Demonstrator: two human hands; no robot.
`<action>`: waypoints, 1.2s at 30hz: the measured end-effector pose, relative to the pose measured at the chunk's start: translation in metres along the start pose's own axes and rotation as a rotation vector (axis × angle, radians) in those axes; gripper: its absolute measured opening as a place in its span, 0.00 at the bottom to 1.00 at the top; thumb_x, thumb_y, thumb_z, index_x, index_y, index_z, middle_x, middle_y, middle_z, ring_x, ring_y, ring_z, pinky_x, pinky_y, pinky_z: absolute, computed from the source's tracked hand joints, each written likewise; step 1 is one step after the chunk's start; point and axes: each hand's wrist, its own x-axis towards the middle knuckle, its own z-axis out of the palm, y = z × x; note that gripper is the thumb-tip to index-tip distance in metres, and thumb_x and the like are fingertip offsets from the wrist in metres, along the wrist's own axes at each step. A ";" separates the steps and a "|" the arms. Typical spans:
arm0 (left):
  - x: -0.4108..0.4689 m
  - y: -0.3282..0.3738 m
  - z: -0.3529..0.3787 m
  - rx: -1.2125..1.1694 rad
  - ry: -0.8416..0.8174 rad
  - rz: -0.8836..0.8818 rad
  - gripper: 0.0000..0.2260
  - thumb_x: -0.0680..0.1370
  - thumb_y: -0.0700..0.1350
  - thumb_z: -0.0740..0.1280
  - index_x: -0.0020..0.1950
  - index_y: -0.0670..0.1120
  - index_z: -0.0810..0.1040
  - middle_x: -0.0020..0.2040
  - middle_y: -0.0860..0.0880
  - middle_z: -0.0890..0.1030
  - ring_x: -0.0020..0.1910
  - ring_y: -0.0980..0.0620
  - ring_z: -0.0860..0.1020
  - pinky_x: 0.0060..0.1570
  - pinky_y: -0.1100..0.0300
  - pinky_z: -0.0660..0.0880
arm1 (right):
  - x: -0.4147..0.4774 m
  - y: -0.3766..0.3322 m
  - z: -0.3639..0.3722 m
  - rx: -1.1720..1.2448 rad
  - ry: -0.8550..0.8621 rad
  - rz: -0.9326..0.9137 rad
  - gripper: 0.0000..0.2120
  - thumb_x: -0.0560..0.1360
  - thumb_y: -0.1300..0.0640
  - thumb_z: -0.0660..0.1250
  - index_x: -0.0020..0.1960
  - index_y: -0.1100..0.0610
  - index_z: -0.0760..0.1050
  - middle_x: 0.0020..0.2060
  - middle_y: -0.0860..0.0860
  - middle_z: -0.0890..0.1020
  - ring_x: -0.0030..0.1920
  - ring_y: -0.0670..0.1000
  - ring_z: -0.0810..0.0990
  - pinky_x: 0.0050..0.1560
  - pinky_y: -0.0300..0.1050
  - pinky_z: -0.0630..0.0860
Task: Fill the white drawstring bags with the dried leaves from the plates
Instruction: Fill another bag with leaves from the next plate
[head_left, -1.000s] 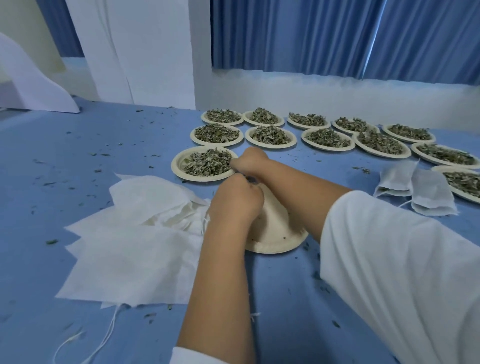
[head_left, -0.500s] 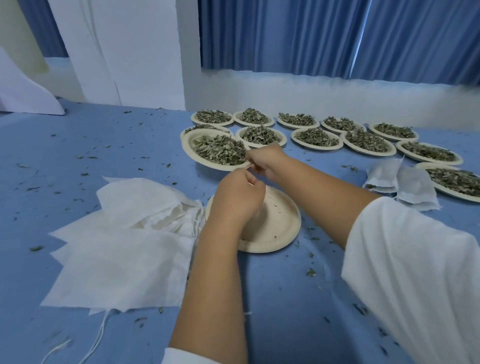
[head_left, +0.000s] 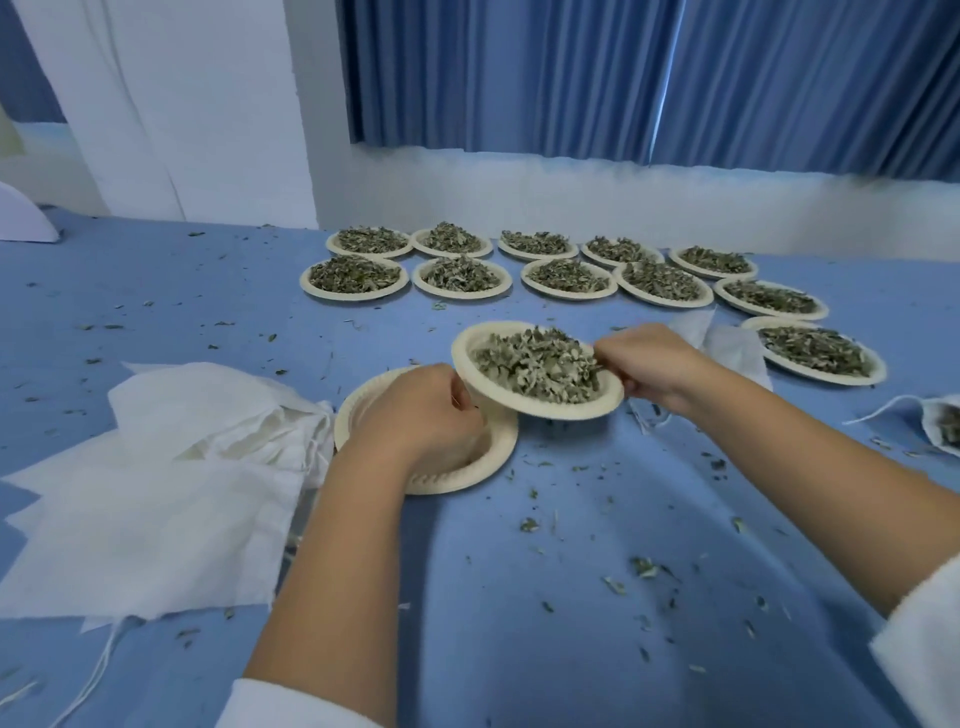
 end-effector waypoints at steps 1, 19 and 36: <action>-0.003 0.002 0.001 -0.033 -0.066 0.032 0.09 0.71 0.50 0.69 0.42 0.45 0.77 0.38 0.48 0.79 0.38 0.52 0.77 0.41 0.55 0.75 | -0.005 0.004 -0.003 -0.018 -0.009 -0.015 0.12 0.75 0.64 0.62 0.34 0.57 0.66 0.25 0.53 0.66 0.22 0.48 0.63 0.24 0.37 0.62; 0.015 -0.008 0.011 0.132 0.311 -0.149 0.20 0.78 0.37 0.63 0.70 0.45 0.72 0.60 0.41 0.78 0.60 0.40 0.75 0.53 0.52 0.71 | -0.026 0.038 -0.023 -0.146 -0.102 -0.100 0.17 0.75 0.57 0.63 0.51 0.73 0.74 0.37 0.56 0.65 0.33 0.53 0.60 0.31 0.45 0.58; 0.007 0.005 0.018 0.076 0.159 -0.041 0.11 0.82 0.43 0.57 0.56 0.42 0.79 0.47 0.46 0.81 0.46 0.47 0.76 0.42 0.57 0.69 | -0.036 0.033 0.016 -0.251 -0.001 -0.339 0.08 0.77 0.56 0.67 0.53 0.52 0.83 0.41 0.36 0.80 0.36 0.32 0.75 0.37 0.25 0.68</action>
